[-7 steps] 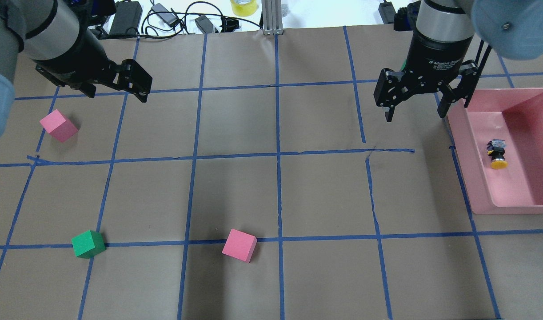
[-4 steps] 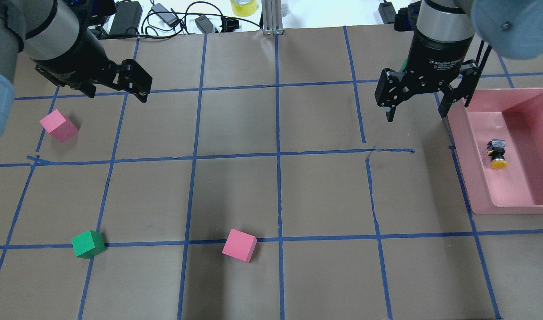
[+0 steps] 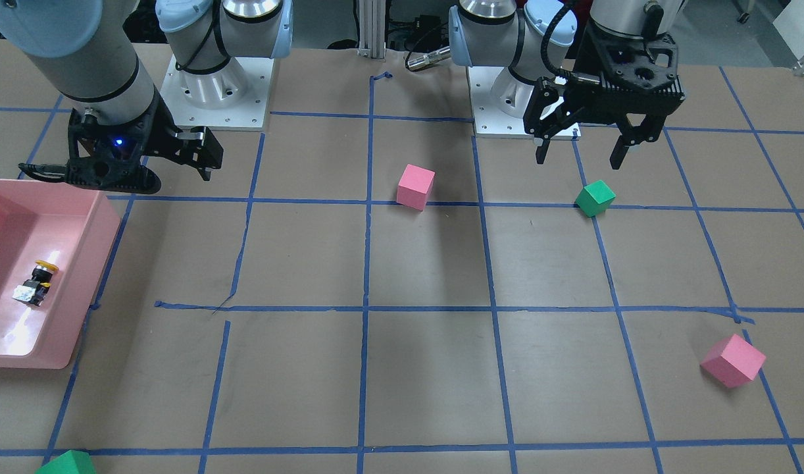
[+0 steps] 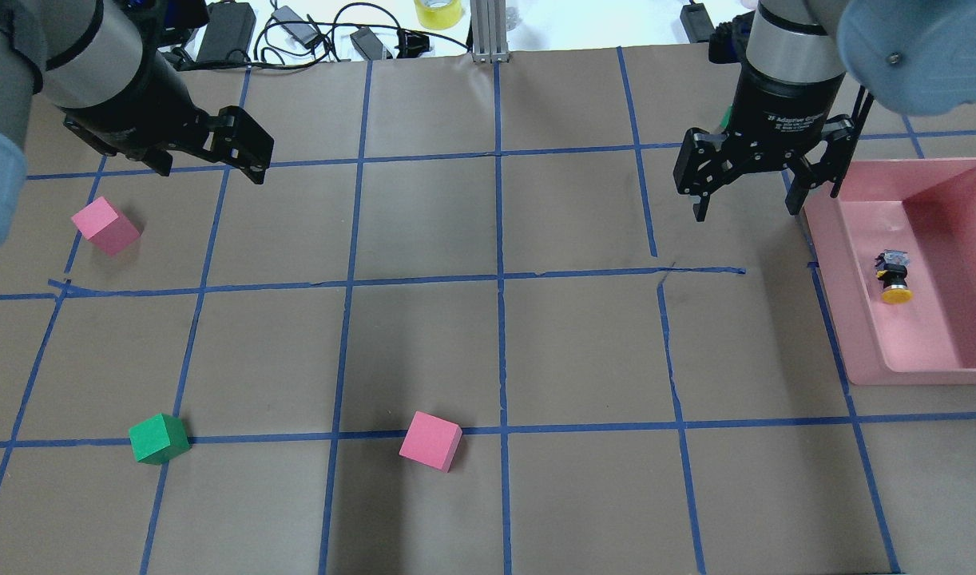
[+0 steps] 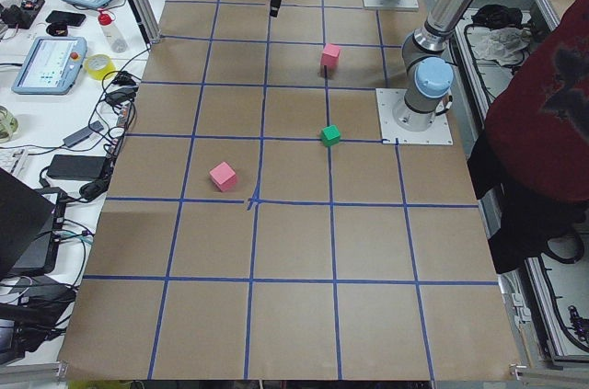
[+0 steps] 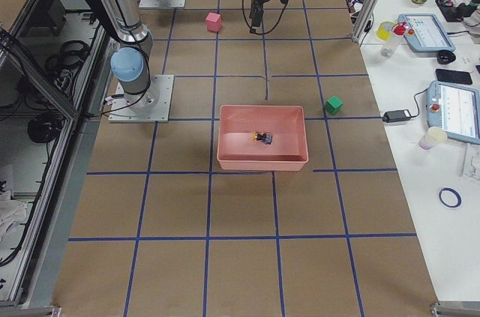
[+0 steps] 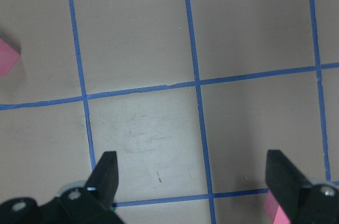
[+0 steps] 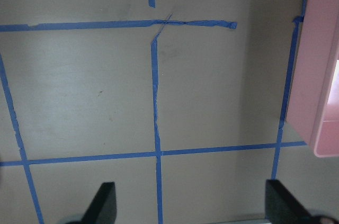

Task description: Align button upright

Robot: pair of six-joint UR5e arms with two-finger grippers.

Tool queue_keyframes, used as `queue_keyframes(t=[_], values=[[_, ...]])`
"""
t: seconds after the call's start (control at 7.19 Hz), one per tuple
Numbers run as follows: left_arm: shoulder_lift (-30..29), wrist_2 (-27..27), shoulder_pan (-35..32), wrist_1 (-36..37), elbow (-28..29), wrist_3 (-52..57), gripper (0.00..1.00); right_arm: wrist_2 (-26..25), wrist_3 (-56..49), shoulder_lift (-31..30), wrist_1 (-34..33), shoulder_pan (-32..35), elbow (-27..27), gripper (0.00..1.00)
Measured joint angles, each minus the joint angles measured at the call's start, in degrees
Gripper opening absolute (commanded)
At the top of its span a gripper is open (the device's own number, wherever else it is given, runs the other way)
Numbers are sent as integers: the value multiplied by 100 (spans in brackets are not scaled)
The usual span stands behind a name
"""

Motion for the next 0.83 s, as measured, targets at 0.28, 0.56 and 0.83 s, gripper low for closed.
queue_keyframes(t=[0.28,0.56,0.83], values=[[0,6,0,0,0,0,100,-11,-18,0,-70,-82,9,100],[0,8,0,0,0,0,100,-15,-205,-4,-305,-552,11,100],[0,9,0,0,0,0,100,46,-1120,0,-355,-1465,43,100]])
